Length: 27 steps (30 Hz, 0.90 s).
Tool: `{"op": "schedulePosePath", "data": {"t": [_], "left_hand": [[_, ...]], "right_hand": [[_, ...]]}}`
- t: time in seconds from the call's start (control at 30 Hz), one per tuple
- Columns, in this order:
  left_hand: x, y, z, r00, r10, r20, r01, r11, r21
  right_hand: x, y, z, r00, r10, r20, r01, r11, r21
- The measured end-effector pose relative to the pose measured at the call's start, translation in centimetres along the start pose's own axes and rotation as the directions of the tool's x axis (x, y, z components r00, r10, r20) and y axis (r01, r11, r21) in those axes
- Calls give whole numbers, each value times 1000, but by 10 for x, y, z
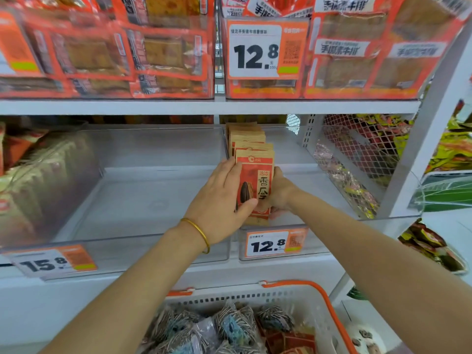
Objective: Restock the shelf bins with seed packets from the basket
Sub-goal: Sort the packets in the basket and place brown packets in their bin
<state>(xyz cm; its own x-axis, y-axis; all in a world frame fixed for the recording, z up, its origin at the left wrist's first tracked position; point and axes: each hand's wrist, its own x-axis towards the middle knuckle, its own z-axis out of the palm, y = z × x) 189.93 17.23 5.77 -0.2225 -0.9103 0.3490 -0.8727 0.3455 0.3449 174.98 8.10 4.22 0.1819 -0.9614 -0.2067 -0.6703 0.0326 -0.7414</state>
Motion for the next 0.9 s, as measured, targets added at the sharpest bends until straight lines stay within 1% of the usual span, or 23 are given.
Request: {"op": "schedulePosePath", "data": {"t": [0.1, 0.13, 0.17, 0.3, 0.4, 0.53, 0.73, 0.9], "left_hand": [[0, 0, 0, 1000, 4, 1, -4, 1000, 5], [0, 0, 0, 1000, 4, -1, -4, 1000, 6], [0, 0, 0, 1000, 4, -3, -4, 1000, 4], [-1, 0, 0, 1000, -5, 7, 5, 1000, -9], [-1, 1, 0, 1000, -8, 8, 9, 1000, -13], [-1, 2, -1, 1000, -17, 15, 18, 1000, -11], [-1, 4, -1, 1000, -22, 13, 22, 1000, -5], [-1, 4, -2, 1000, -28, 4, 28, 1000, -5]], "right_hand": [[6, -5, 3, 992, -41, -123, 41, 999, -3], [8, -7, 4, 989, -43, -140, 44, 999, 4], [9, -9, 5, 990, -34, -136, 38, 999, 28], [7, -3, 3, 996, 82, -22, -77, 980, 182], [3, -2, -1, 993, 116, 25, -118, 971, 209], [1, -8, 3, 994, 111, 1, -109, 969, 223], [-8, -13, 0, 991, 133, 15, -133, 967, 218], [-20, -16, -1, 993, 117, -31, -106, 965, 238]]}}
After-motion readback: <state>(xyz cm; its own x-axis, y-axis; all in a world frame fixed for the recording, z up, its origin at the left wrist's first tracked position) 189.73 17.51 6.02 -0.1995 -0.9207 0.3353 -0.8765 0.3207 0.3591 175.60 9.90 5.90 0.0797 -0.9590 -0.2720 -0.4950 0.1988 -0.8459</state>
